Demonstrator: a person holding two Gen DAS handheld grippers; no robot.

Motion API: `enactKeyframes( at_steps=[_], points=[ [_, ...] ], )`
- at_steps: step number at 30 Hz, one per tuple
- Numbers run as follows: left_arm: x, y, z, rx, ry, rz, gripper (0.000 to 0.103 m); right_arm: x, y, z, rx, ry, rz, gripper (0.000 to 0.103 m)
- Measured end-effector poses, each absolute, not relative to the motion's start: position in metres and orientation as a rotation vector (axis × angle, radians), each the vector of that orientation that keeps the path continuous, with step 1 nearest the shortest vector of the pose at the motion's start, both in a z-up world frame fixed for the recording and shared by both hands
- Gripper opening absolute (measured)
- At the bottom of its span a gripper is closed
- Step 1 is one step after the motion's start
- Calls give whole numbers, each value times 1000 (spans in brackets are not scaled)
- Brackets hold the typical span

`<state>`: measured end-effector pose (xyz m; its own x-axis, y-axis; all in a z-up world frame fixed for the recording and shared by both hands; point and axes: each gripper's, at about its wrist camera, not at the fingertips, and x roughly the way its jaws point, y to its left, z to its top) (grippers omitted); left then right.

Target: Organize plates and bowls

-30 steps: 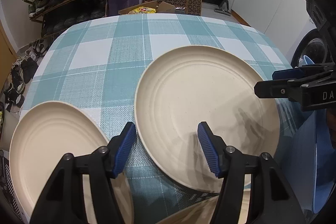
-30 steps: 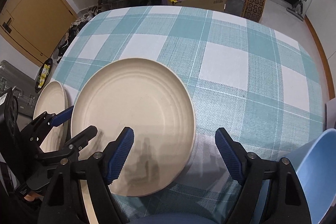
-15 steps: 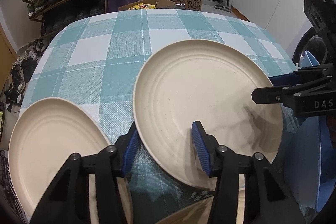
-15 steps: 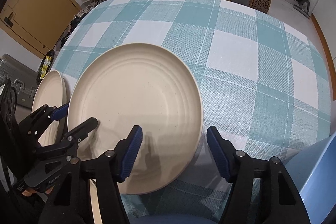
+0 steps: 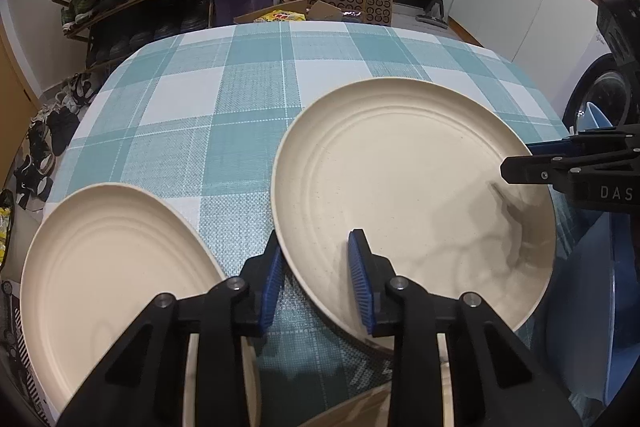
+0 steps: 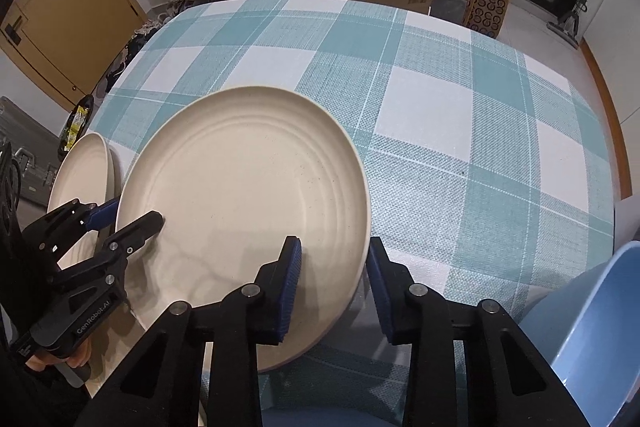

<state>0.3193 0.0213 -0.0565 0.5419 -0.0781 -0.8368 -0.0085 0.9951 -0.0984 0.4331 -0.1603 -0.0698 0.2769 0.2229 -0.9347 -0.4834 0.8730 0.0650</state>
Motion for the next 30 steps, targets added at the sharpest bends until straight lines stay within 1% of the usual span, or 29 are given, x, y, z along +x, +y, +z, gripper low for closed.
enactKeyframes(
  at_steps=[4,8,14,30],
  points=[
    [317,22,-50,-96,979,-35,30,428,-162,-65,-264,1175,480,31],
    [314,24,-42,-93,958,-27,30,424,-164,-58,-265,1156,481,27],
    [304,26,-27,-91,924,-21,30,414,-165,-44,-248,1118,487,24],
    [259,31,13,-97,833,-8,30,369,-162,-1,-247,1018,504,24]
  ],
)
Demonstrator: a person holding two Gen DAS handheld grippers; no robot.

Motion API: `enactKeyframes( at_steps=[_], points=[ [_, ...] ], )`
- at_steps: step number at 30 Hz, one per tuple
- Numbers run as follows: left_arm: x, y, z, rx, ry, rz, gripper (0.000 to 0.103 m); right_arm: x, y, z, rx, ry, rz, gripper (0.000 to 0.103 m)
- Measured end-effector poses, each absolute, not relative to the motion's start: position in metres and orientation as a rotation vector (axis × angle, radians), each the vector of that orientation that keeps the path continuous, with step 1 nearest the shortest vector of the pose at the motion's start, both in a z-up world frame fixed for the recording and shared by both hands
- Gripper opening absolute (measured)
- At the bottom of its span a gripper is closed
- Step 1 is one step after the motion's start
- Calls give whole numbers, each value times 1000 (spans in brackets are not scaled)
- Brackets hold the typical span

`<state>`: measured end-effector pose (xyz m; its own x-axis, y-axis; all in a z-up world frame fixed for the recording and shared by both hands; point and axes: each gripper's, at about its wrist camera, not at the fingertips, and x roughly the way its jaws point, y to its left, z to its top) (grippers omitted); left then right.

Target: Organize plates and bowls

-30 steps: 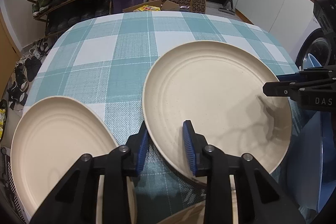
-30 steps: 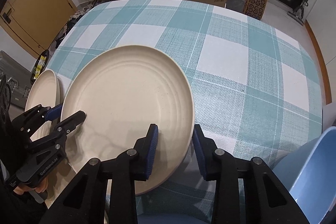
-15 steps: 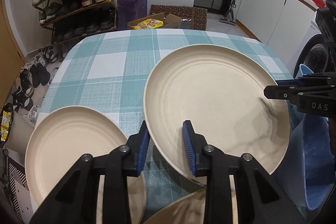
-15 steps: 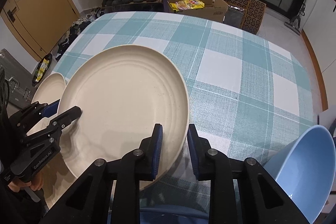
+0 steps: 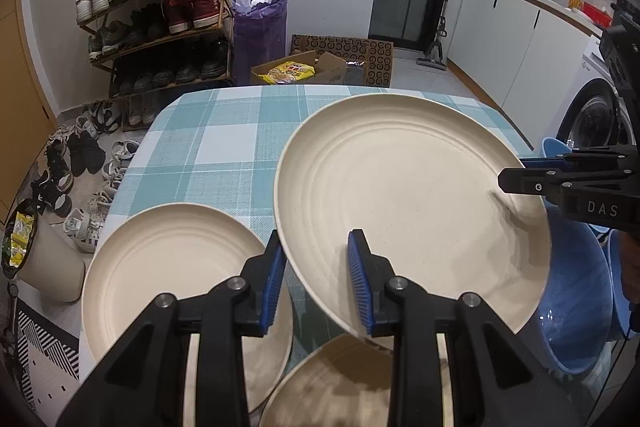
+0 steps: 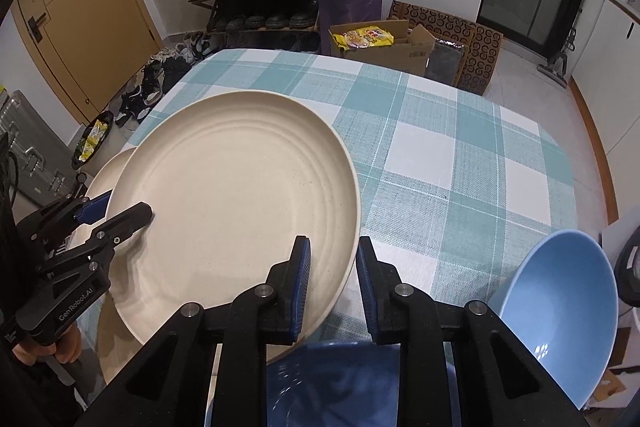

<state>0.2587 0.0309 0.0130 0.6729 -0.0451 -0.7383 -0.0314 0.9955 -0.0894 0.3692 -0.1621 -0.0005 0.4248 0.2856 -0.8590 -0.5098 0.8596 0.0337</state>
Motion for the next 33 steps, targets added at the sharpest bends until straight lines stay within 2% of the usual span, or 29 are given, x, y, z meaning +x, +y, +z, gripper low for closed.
enactKeyframes(
  at_steps=[15,33],
  points=[
    [204,38,29,-94,760,14,30,308,-152,25,-260,947,525,24],
    [130,47,32,-99,702,31,30,230,-144,27,-296,887,535,24]
  ],
)
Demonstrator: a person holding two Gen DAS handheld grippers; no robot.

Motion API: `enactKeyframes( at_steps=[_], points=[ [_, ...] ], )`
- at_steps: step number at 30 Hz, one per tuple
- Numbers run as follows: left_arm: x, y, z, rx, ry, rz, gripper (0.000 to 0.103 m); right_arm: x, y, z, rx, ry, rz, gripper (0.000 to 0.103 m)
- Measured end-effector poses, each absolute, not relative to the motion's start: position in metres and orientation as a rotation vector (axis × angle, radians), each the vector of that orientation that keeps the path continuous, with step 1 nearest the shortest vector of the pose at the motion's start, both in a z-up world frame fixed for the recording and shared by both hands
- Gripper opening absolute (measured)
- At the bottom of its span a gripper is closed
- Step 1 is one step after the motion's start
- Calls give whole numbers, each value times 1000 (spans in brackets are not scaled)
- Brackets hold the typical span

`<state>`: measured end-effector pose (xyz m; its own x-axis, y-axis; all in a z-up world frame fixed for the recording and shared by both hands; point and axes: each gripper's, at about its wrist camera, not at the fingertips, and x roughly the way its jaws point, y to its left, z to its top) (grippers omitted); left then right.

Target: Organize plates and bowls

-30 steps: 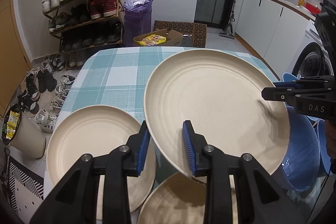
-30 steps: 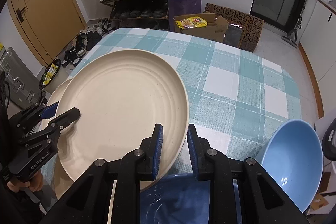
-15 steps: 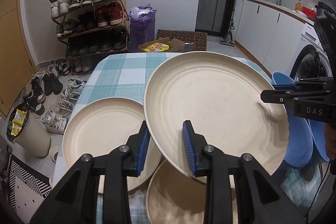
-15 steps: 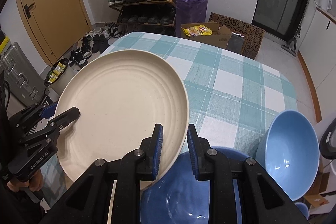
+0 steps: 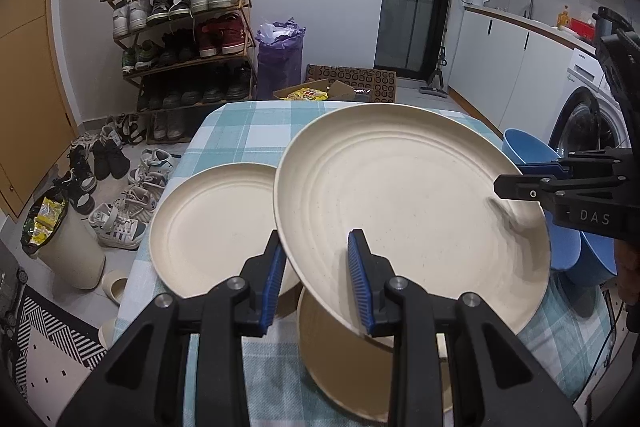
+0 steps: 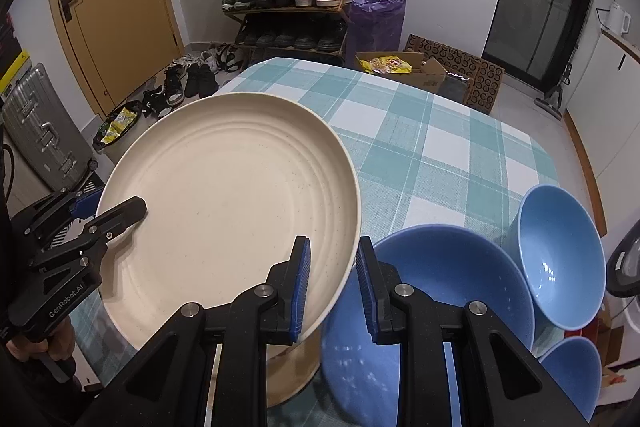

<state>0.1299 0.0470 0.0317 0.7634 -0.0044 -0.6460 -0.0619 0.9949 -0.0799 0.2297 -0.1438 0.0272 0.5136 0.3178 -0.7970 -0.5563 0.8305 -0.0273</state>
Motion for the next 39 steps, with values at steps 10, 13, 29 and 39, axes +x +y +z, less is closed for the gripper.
enactKeyframes(
  at_steps=[10,13,29,39],
  points=[
    [114,46,22,-95,702,41,30,207,-143,22,-324,889,536,24],
    [112,47,19,-102,707,36,30,204,-143,19,-325,893,536,24],
    [108,51,8,-111,730,29,30,203,-139,4,-318,912,543,24],
    [109,48,-1,-96,753,19,30,198,-141,-11,-323,928,535,24]
  ],
)
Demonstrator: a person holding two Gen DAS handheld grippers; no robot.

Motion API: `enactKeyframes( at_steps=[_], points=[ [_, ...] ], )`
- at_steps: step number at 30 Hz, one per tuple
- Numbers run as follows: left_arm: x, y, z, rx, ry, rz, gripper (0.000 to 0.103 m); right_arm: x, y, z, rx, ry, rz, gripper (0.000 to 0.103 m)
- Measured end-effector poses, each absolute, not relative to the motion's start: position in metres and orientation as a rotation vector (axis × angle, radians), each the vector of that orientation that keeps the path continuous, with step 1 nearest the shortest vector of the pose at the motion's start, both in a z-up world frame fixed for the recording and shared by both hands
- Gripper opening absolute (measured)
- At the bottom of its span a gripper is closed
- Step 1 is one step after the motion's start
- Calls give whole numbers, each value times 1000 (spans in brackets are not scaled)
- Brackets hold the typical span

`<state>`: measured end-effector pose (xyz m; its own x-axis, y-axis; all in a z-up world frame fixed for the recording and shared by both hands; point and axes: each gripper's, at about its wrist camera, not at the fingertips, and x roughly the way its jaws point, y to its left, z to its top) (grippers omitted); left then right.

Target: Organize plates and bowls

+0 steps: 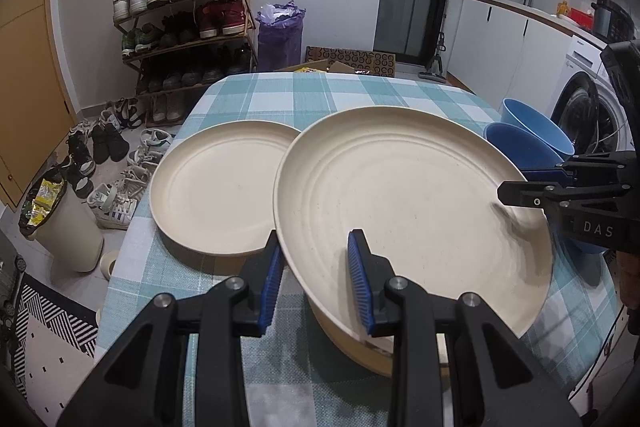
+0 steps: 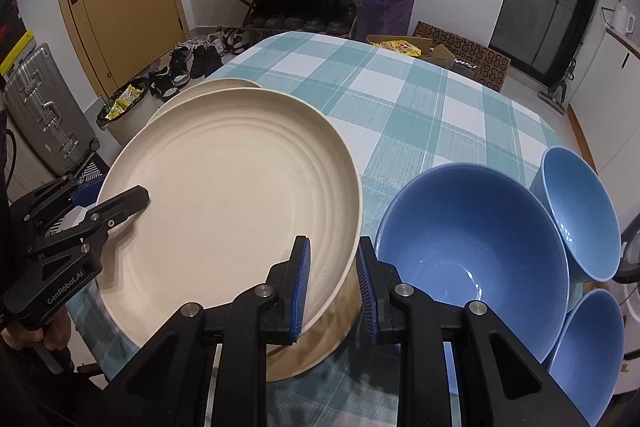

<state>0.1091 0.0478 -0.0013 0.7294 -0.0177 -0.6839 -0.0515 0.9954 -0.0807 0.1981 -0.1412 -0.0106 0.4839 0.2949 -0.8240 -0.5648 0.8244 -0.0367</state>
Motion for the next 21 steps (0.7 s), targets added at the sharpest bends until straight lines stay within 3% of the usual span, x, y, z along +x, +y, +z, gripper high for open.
enactKeyframes(
  at_steps=[21],
  points=[
    [110,43,-14,-61,791,18,30,180,-144,-26,-342,940,520,24]
  ],
)
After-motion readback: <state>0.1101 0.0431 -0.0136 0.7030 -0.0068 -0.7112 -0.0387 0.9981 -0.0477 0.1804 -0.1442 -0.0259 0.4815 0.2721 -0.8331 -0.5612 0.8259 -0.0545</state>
